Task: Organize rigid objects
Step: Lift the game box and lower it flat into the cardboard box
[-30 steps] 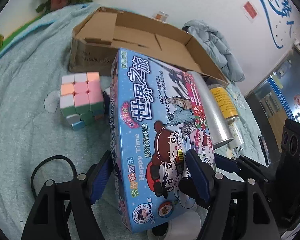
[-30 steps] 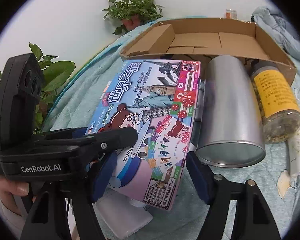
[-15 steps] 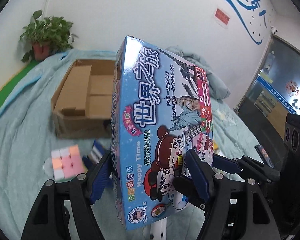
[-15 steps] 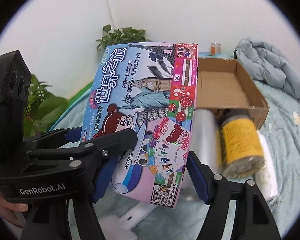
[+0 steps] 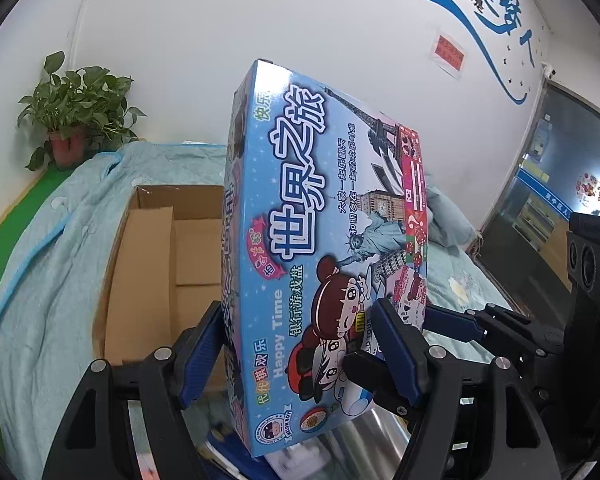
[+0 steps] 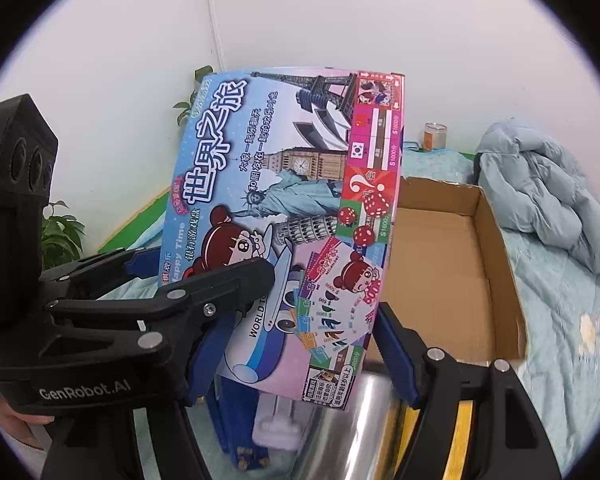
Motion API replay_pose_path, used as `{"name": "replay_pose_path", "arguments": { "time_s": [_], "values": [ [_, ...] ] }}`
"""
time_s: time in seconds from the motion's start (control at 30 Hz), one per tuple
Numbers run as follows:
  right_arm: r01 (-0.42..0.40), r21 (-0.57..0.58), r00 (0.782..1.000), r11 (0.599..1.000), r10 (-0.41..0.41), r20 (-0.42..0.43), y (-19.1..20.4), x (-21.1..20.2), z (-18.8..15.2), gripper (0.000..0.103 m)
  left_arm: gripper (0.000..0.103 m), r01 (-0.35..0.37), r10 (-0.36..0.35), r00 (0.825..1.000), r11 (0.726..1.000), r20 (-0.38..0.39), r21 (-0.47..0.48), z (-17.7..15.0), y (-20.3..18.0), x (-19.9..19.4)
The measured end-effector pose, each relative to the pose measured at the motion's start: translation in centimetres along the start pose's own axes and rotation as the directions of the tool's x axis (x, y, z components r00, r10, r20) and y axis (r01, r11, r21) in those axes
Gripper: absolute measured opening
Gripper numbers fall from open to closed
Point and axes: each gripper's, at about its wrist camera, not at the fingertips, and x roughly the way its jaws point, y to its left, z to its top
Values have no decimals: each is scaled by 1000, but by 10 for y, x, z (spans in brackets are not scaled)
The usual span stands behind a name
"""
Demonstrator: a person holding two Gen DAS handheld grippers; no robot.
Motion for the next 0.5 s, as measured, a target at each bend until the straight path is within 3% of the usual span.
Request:
{"name": "replay_pose_path", "arguments": {
  "time_s": [0.2, 0.5],
  "values": [
    [-21, -24, 997, 1000, 19, -76, -7, 40, 24, 70, 71, -25, 24, 998, 1000, -60, -15, 29, 24, 46],
    [-65, 21, 965, 998, 68, -255, -24, 110, 5, 69, 67, -69, 56, 981, 995, -184, -66, 0, 52, 109]
  ]
}}
